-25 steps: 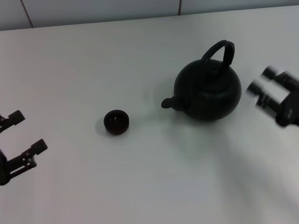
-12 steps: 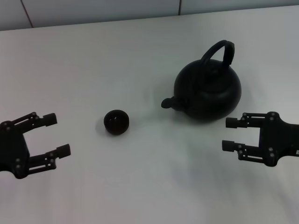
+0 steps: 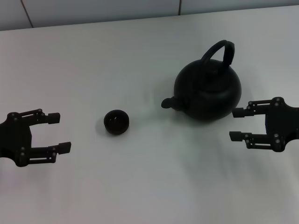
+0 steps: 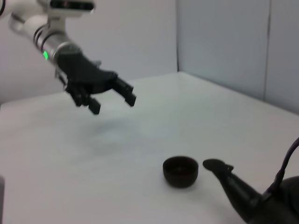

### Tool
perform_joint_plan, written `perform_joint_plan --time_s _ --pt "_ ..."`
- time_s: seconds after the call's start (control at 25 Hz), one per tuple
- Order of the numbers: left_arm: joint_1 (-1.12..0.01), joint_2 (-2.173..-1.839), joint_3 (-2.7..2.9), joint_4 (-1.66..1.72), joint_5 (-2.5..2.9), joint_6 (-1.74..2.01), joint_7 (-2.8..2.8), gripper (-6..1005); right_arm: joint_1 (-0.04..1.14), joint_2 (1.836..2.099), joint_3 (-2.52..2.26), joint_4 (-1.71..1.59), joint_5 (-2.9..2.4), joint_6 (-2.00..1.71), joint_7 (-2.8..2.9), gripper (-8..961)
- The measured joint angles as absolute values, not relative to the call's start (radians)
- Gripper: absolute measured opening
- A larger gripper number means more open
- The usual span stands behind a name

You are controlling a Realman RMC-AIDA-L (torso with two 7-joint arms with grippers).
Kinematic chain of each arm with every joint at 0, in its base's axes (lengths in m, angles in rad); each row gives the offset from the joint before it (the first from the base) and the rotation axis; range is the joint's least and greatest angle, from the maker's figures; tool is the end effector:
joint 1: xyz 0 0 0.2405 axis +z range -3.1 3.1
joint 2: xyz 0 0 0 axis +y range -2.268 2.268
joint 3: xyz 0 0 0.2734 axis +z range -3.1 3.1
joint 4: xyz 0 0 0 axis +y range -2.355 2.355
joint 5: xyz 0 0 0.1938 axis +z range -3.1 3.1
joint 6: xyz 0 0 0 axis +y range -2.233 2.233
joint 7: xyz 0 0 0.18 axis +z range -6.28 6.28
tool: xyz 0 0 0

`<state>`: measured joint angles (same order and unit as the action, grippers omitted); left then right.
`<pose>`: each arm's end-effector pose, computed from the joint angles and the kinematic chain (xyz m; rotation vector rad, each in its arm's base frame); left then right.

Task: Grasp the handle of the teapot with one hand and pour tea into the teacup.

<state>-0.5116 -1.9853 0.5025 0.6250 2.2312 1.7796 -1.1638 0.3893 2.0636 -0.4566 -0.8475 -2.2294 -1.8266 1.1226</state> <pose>-0.2870 0.3031 -0.0043 -2.8620 -0.4085 -0.5927 0.3036 0.2775 0.0055 -2.7672 0.3439 0.5217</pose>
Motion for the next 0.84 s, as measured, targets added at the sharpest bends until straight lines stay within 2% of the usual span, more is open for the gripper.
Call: perform_joint_plan --time_s 0.84 --pt "-0.504 -2.000 0.518 0.635 2.236 1.781 -1.201 827 0.449 2.067 -0.487 -0.856 -2.275 -1.792 1.123 571"
